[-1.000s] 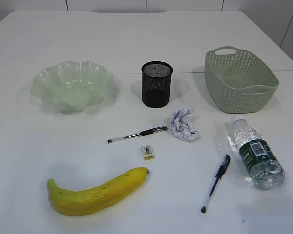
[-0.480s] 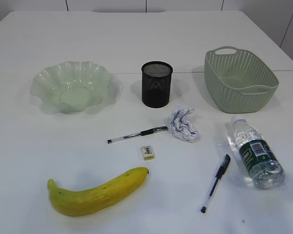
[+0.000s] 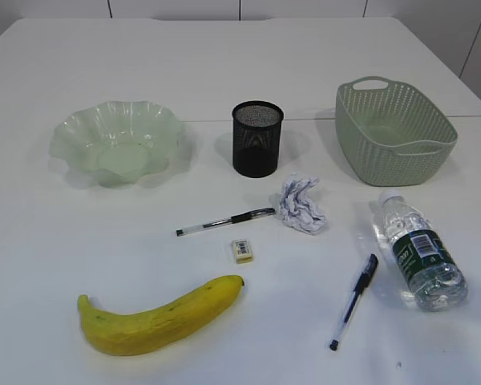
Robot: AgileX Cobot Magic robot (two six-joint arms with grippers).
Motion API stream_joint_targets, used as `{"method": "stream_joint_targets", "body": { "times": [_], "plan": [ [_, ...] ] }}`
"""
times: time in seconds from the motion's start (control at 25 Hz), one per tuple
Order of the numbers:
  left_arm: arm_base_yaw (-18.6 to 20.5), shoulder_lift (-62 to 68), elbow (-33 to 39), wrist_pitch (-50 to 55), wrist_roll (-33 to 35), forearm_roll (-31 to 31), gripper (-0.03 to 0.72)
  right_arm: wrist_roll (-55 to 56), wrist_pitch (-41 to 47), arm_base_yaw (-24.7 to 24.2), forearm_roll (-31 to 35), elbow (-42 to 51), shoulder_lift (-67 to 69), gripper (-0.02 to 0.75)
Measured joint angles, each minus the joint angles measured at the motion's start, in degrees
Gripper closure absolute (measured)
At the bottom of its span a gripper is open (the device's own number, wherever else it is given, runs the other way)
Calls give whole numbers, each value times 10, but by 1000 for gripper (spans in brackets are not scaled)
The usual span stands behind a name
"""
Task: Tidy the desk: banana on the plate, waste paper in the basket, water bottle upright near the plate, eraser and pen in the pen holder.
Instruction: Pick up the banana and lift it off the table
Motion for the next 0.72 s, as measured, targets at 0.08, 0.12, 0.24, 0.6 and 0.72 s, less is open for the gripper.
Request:
{"method": "stream_joint_targets", "body": {
  "times": [0.08,0.12,0.24,0.6,0.72],
  "plan": [
    [-4,27,-49,0,0,-20,251,0,0,0,0,-2,5,305],
    [-9,43,-67,0,3,-24,251,0,0,0,0,-2,5,304],
    [-32,83,-106,0,15,-25,251,-2,0,0,-2,-2,5,305],
    [-55,130,-111,0,45,65,251,-4,0,0,-20,-2,5,305],
    [-34,133,-111,0,45,104,251,-4,0,0,-21,-2,5,305]
  ]
}}
